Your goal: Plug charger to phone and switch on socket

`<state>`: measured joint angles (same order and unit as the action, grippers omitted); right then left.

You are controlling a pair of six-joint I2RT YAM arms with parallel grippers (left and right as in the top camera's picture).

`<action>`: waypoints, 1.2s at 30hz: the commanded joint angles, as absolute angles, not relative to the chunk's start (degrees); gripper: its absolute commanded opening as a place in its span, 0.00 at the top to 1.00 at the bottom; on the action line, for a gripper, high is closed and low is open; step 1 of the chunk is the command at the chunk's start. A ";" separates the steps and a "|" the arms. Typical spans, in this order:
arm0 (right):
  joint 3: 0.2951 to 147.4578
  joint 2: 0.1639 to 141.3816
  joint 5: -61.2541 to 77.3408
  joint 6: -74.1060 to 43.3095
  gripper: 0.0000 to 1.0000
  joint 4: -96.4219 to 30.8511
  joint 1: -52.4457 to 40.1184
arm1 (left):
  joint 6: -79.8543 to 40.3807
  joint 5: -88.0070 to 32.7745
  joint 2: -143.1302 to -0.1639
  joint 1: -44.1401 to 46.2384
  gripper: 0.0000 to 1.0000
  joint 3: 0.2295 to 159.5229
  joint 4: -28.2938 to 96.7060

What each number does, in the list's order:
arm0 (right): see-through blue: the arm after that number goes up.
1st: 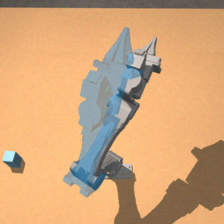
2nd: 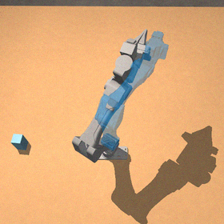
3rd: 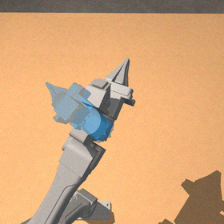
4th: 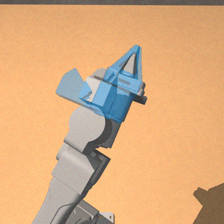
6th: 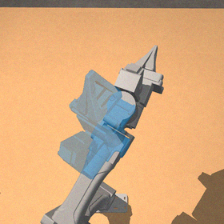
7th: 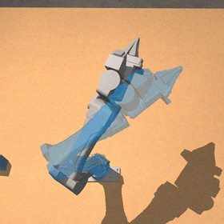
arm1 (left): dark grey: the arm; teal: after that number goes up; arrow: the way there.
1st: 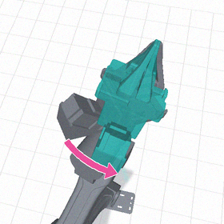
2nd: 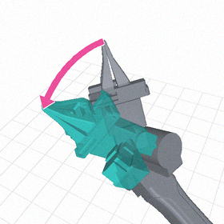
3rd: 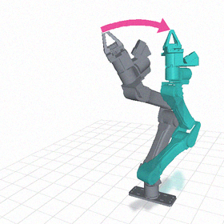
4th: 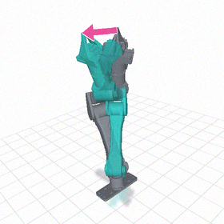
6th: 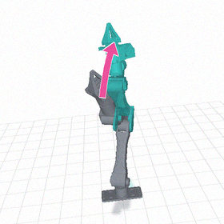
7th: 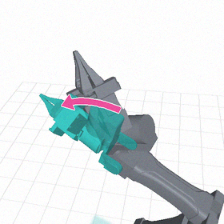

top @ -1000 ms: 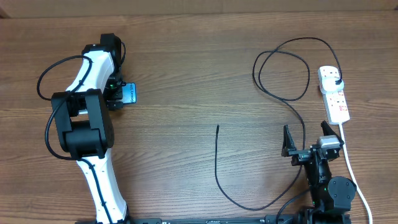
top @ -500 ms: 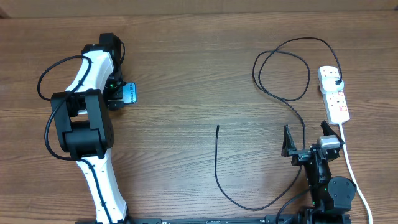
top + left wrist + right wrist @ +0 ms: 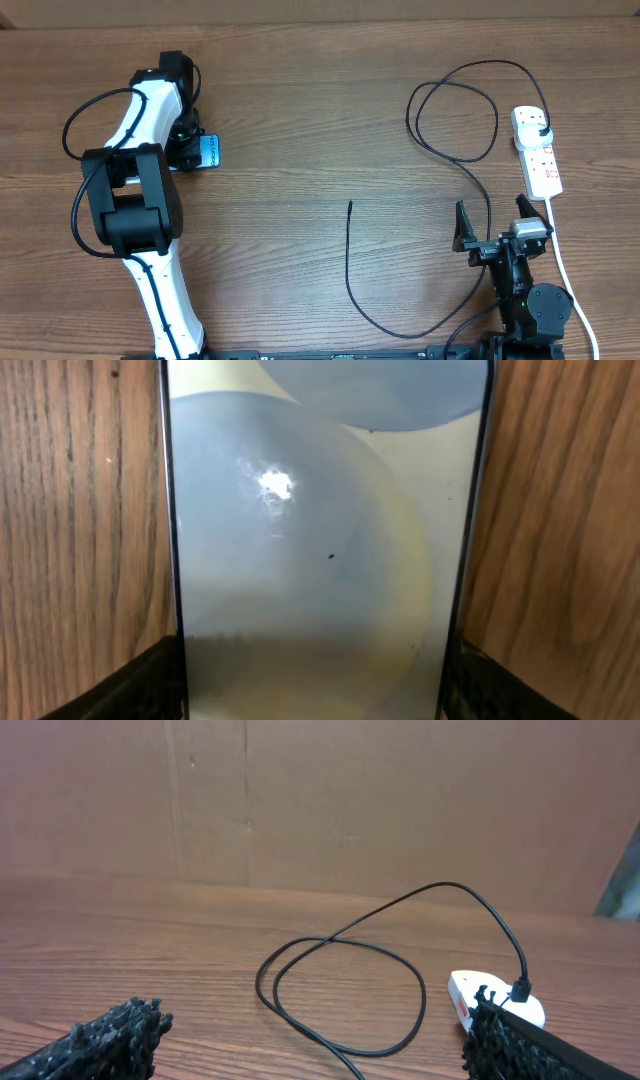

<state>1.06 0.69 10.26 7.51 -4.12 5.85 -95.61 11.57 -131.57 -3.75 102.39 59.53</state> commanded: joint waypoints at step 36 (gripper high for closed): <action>0.43 0.23 10.35 7.60 0.00 -3.92 5.41 | -96.95 7.86 -134.47 -3.40 0.00 101.19 59.83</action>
<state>1.06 0.69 10.28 7.51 -4.14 5.85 -95.66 10.07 -131.57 -3.75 102.50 59.83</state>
